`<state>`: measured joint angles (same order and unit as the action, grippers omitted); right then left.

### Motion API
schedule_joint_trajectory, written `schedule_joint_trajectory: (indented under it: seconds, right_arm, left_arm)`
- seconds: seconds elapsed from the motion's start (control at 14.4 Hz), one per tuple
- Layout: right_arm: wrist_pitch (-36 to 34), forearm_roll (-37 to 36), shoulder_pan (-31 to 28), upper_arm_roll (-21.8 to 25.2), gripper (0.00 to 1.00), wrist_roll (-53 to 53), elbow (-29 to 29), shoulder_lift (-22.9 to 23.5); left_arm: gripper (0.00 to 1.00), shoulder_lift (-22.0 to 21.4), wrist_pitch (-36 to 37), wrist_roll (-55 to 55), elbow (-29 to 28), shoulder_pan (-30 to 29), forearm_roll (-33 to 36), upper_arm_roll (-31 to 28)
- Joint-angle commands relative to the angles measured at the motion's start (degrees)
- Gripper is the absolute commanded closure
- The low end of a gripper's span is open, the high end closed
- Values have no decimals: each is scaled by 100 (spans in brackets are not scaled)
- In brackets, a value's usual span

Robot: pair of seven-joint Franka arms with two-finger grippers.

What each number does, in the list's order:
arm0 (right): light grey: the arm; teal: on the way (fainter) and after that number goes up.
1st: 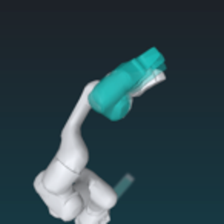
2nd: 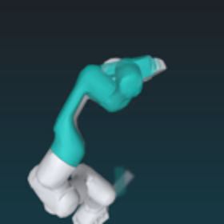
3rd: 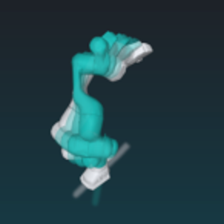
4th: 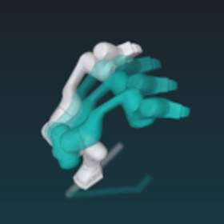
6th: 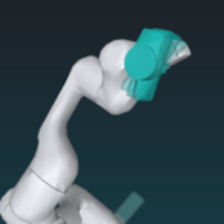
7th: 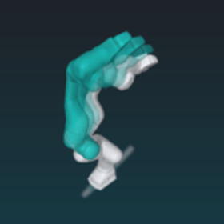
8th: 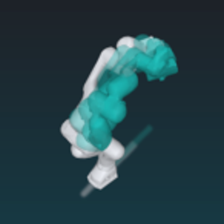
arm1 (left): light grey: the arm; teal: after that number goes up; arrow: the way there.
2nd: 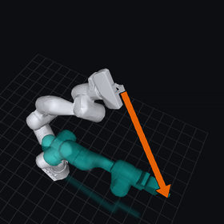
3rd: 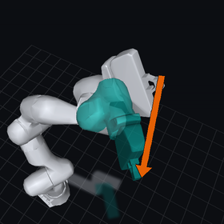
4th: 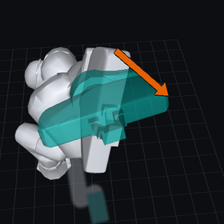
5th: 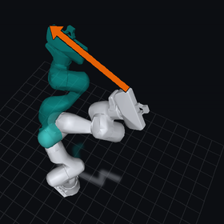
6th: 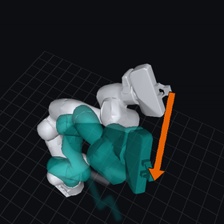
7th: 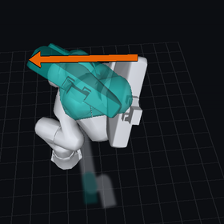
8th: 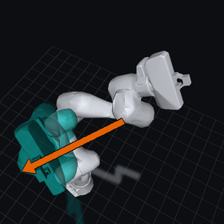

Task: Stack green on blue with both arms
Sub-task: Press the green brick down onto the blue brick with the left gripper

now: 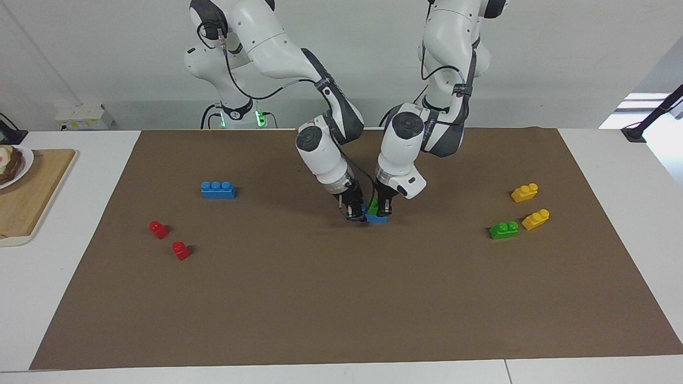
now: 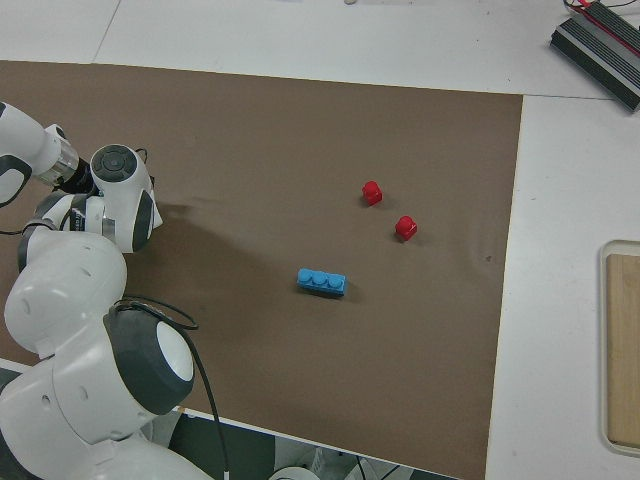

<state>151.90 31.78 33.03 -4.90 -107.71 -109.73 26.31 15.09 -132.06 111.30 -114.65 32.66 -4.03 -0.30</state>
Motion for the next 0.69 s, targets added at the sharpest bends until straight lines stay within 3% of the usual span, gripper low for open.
schedule_joint_trajectory:
  seconds: [0.0,0.07,0.14,0.28,0.35,0.62]
  right_arm:
    - [191,153,1,33,100,251,-189,14]
    - [191,153,1,33,100,251,-189,14]
    - [182,153,-8,33,94,242,-189,14]
    - [165,153,-43,33,21,233,-171,14]
    - [112,144,-69,33,3,224,-136,14]
    - [-98,144,-200,41,0,251,-92,-29]
  left_arm:
    - [0,-84,110,-109,-59,-23,34,-58]
    - [0,-163,224,-109,-14,-32,34,-93]
    - [0,-303,434,-161,73,-49,60,-102]
    - [0,-454,952,-703,319,-215,77,-102]
    - [0,-585,1198,-1098,398,-251,77,-102]
    - [0,-1218,1841,-2663,408,-769,77,-111]
